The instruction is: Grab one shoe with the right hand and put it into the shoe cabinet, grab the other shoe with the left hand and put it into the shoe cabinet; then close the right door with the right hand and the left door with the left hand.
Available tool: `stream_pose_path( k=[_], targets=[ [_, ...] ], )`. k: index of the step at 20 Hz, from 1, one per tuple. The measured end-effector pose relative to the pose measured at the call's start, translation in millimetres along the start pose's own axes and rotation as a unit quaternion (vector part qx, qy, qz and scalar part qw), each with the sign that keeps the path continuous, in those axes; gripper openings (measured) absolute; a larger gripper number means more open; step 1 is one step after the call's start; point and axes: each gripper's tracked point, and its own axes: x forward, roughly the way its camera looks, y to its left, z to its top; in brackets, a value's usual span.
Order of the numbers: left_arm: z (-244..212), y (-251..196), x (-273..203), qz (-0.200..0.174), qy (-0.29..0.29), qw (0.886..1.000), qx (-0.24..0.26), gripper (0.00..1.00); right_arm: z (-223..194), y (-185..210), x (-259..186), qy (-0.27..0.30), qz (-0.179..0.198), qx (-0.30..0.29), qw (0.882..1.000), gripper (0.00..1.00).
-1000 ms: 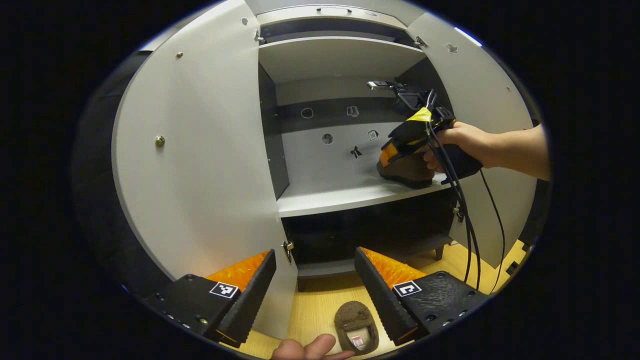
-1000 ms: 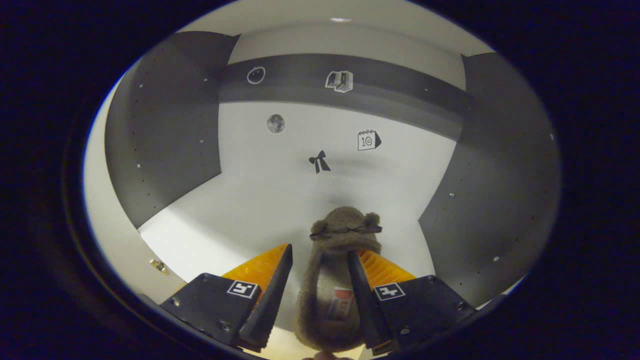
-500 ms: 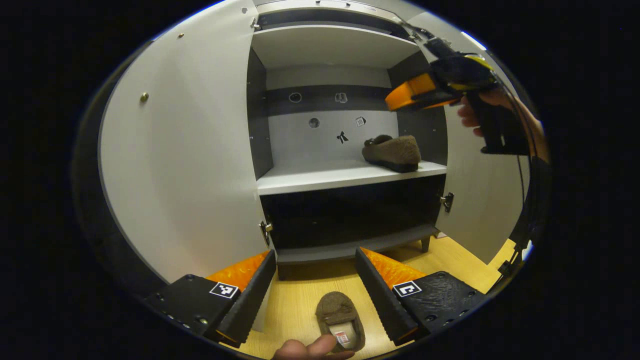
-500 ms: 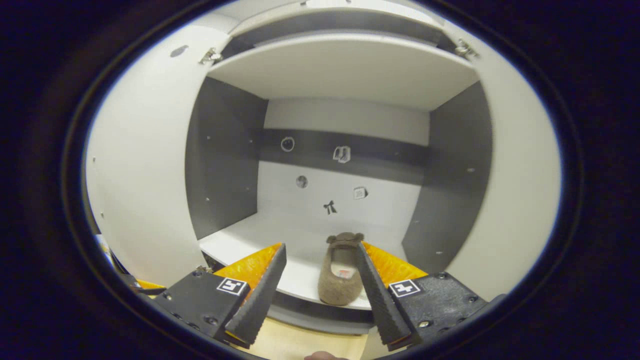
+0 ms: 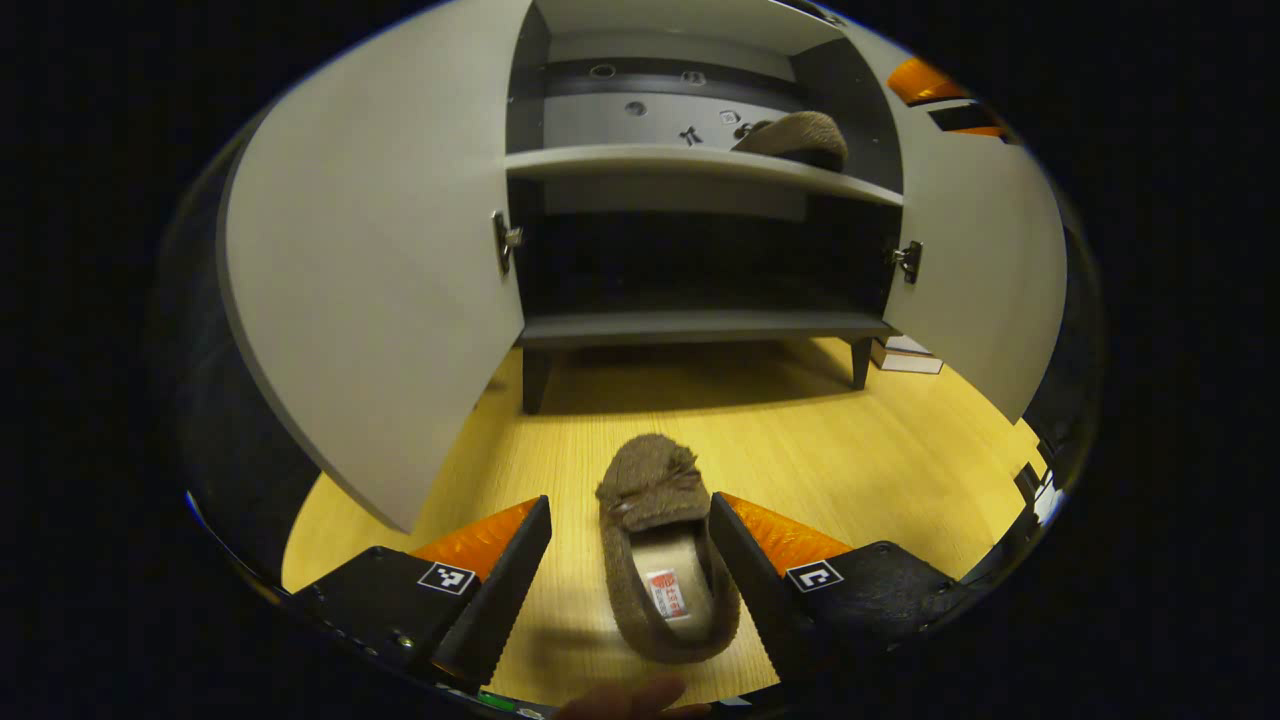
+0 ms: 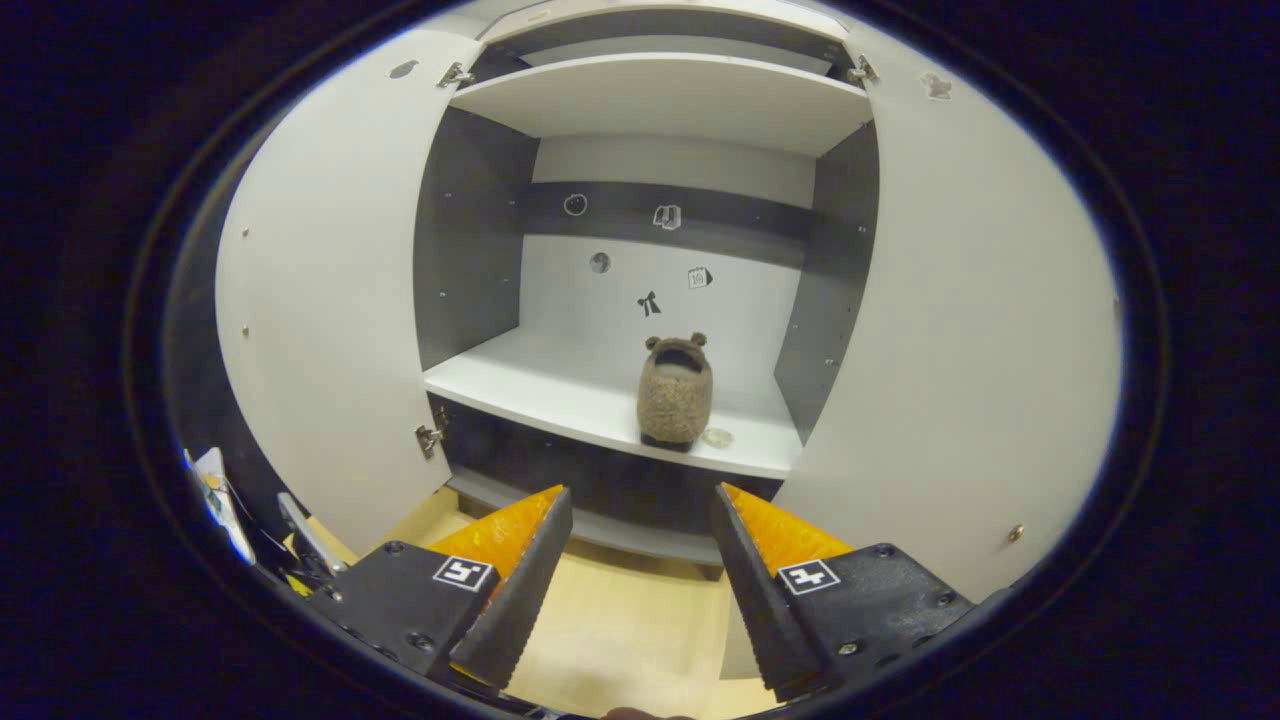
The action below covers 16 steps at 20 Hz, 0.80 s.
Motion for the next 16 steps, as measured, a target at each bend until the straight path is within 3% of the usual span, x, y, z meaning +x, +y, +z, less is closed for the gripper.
stream_pose_path(
  k=[2,5,7,8,9,10,11,12,13,14,15,16],
  targets=[
    [-19,-12,12,-0.003,0.023,1.000,0.003,0.97,-1,3,-4,0.008,0.007,-0.001,1.000,0.89],
    [-19,-30,40,-0.022,0.003,0.999,0.025,0.94,0,8,-13,0.010,0.013,-0.007,1.000,0.89],
    [-27,-24,52,-0.010,0.024,1.000,0.013,0.88,-6,15,-17,0.019,0.022,-0.010,1.000,0.89],
    [-33,-22,58,-0.001,0.037,0.999,0.010,0.63,-9,17,-18,0.024,0.026,-0.014,0.999,0.89],
    [-40,-20,62,-0.001,0.050,0.999,0.001,0.66,-12,21,-21,0.029,0.030,-0.016,0.999,0.89],
    [-39,-24,64,-0.008,0.047,0.999,-0.008,0.55,-14,25,-24,0.031,0.035,-0.017,0.999,0.89],
    [-34,-15,64,0.016,0.039,0.999,-0.005,0.47,-15,27,-27,0.032,0.036,-0.020,0.999,0.89],
    [-37,-12,65,0.023,0.045,0.999,-0.006,0.07,-16,28,-30,0.032,0.037,-0.027,0.998,0.89],
    [-33,-11,67,0.027,0.043,0.999,-0.008,0.19,-17,30,-33,0.031,0.039,-0.034,0.998,0.89],
    [-33,-12,66,0.026,0.048,0.998,-0.017,0.02,-18,30,-35,0.032,0.038,-0.041,0.998,0.89],
    [-34,-11,65,0.025,0.050,0.998,-0.025,0.13,-21,29,-38,0.035,0.036,-0.049,0.998,0.89],
    [-35,-10,64,0.025,0.053,0.998,-0.030,0.02,-22,26,-40,0.034,0.034,-0.050,0.998,0.89]
  ],
)
